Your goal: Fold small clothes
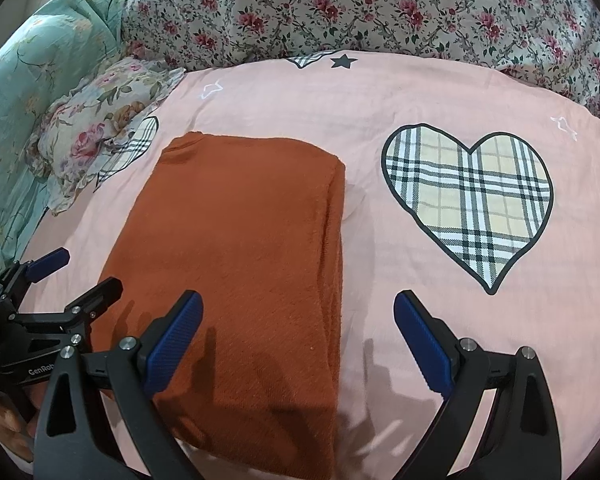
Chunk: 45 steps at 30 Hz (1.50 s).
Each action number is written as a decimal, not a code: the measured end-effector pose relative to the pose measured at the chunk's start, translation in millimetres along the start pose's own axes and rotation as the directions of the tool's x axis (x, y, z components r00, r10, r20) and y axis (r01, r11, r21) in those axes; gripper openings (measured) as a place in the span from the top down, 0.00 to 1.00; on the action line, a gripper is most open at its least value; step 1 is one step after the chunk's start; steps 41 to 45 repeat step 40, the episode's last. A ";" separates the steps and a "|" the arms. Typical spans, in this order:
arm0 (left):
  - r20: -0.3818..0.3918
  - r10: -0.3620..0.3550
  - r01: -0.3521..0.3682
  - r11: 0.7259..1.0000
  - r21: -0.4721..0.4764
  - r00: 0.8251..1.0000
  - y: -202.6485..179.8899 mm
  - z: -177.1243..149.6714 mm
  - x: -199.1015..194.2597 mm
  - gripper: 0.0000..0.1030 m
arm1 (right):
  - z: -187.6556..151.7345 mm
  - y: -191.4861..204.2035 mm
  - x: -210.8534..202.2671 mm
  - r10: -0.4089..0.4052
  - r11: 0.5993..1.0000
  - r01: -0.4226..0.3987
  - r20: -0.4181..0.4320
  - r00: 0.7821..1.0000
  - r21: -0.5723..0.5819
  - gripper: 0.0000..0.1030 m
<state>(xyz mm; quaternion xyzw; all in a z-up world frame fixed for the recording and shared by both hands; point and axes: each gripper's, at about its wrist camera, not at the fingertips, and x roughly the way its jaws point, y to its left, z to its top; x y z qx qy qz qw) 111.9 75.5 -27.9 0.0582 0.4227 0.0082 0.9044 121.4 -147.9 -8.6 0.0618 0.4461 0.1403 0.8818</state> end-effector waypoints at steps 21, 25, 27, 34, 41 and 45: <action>-0.002 -0.002 0.002 1.000 0.001 1.000 2.6 1.8 2.8 0.04 | 0.6 -2.9 2.8 0.000 1.000 0.000 -0.004 1.000 0.011 0.07; -0.002 -0.002 0.002 1.000 0.001 1.000 2.3 2.3 2.9 0.04 | 0.8 -3.3 2.8 -0.001 1.000 0.001 -0.002 1.000 0.010 0.07; 0.000 -0.002 0.002 1.000 0.001 1.000 2.3 2.5 2.6 0.04 | 0.6 -4.0 2.9 0.000 1.000 0.000 -0.003 1.000 0.011 0.06; 0.007 0.000 0.000 1.000 -0.004 1.000 2.7 4.2 2.9 0.04 | 2.8 -7.3 5.0 0.000 1.000 0.000 -0.005 1.000 0.013 0.07; -0.019 -0.024 0.024 1.000 -0.016 1.000 4.9 7.2 9.4 0.04 | 4.2 -9.3 6.8 0.000 1.000 0.001 -0.009 1.000 0.014 0.07; -0.019 -0.024 0.024 1.000 -0.016 1.000 4.9 7.2 9.4 0.04 | 4.2 -9.3 6.8 0.000 1.000 0.001 -0.009 1.000 0.014 0.07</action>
